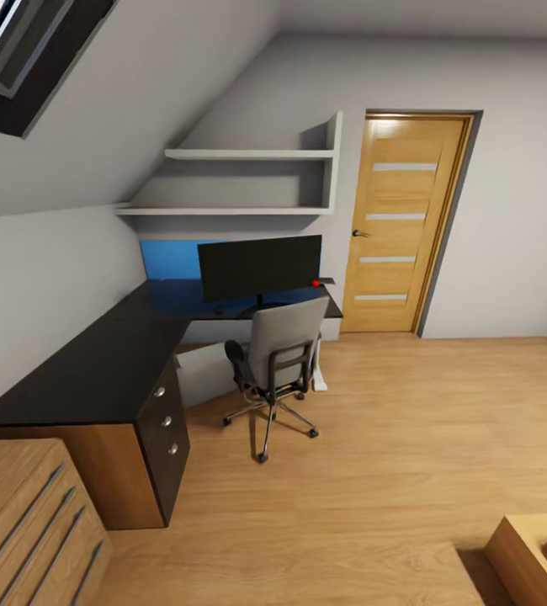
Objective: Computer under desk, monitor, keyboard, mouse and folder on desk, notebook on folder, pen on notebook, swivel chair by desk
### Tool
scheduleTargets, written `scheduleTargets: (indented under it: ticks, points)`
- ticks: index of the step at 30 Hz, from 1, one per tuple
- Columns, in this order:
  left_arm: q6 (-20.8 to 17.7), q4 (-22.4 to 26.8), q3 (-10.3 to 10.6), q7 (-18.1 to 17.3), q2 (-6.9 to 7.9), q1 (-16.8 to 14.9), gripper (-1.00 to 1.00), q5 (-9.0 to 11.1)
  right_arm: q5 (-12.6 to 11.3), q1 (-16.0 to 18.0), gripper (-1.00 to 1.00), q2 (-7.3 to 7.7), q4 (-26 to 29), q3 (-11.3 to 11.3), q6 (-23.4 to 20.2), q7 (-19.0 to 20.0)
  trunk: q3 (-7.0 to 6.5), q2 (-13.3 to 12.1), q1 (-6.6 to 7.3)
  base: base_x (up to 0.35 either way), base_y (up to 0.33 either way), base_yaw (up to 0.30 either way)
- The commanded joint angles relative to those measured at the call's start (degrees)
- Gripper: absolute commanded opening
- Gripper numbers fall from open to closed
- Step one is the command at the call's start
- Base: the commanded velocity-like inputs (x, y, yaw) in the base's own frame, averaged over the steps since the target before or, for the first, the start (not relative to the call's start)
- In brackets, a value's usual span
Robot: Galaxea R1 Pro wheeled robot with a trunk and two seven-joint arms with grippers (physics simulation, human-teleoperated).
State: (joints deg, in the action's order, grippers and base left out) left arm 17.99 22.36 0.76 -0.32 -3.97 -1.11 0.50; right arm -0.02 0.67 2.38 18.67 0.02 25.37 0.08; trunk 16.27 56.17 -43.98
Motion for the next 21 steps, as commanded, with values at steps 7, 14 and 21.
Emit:
scheduleTargets:
  ticks: [7, 14, 21]
  points:
    - [0.1, 0.0, 0.1, -0.4, 0.09, 0.0, 1.00, 3.2, 0.0, 0.0, 1.00, 0.00, 0.0, 0.1, 0.2, 0.0, 0.07, 0.0, -0.04, 0.332, -0.019, 0.000]
    - [-0.1, 0.0, 0.1, -0.3, 0.09, 0.0, 1.00, 3.8, 0.0, 0.0, 1.00, 0.00, 0.0, 0.1, 0.2, 0.0, 0.07, 0.0, -0.04, 0.333, -0.068, 0.000]
    - [-0.1, -0.1, 0.1, 0.1, -0.12, 0.0, 1.00, 3.9, 0.0, 0.0, 1.00, 0.00, 0.0, 0.1, 0.2, 0.0, -0.29, -0.8, 0.40, 0.236, -0.235, 0.000]
